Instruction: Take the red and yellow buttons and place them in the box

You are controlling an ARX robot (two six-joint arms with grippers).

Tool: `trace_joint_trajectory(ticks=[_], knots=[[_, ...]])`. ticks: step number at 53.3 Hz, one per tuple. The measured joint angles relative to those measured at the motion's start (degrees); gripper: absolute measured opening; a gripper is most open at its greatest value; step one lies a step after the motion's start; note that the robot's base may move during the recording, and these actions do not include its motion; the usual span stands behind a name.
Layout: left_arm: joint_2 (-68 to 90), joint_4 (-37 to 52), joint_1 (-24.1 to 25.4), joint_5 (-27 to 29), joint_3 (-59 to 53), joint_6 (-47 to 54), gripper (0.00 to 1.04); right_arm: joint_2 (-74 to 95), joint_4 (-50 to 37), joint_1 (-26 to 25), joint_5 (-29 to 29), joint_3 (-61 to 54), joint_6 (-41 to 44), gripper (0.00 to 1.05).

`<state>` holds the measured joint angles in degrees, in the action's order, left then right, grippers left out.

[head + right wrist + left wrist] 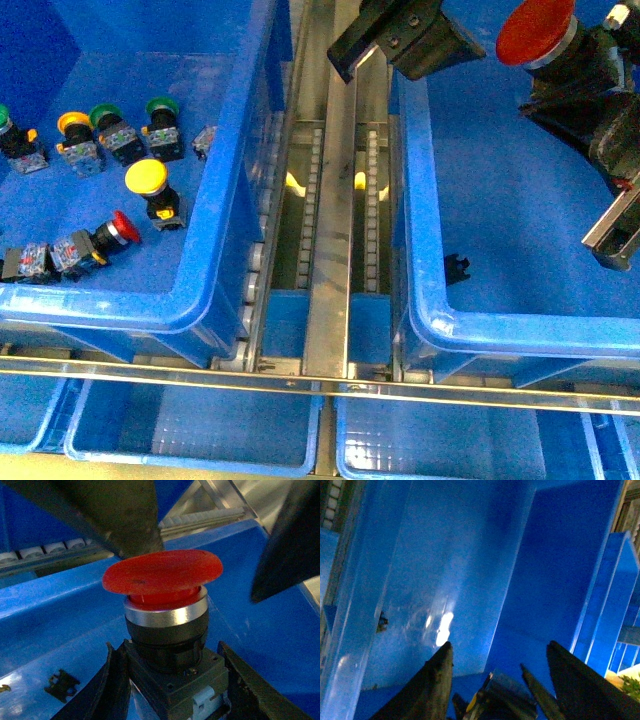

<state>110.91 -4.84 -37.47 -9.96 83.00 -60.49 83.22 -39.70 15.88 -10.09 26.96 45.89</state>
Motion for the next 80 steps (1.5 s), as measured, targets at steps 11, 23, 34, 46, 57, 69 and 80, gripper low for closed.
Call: trace_joint_trajectory(ticks=[11, 23, 34, 46, 57, 69, 80], knots=[[-0.3, 0.1, 1.8, 2.0, 0.1, 0.7, 0.91, 0.0, 0.4, 0.1, 0.0, -0.3, 0.0, 0.40], [-8.2, 1.7, 4.6, 5.8, -7.1, 5.2, 0.97, 0.0, 0.8, -0.6, -0.1, -0.4, 0.0, 0.40], [-19.8, 2.5, 7.2, 13.8, -22.7, 14.1, 0.97, -0.1, 1.5, -2.7, -0.8, -0.4, -0.3, 0.40], [-28.9, 3.3, 7.5, 22.8, -33.9, 22.8, 0.97, -0.4, 1.5, -4.8, -0.8, -0.4, -2.6, 0.40], [-37.7, 2.5, 7.2, 30.5, -41.8, 26.7, 0.97, -1.7, 1.6, -7.0, 0.5, 0.6, -6.6, 0.40], [-40.4, 31.0, 8.4, 37.4, -54.5, 41.1, 0.80, -3.0, 3.7, -8.1, 2.4, 1.5, -10.7, 0.40], [-48.0, 50.9, 14.8, 32.7, -66.6, 55.7, 0.49, -4.0, 5.5, -8.5, 3.4, 1.6, -14.4, 0.40]])
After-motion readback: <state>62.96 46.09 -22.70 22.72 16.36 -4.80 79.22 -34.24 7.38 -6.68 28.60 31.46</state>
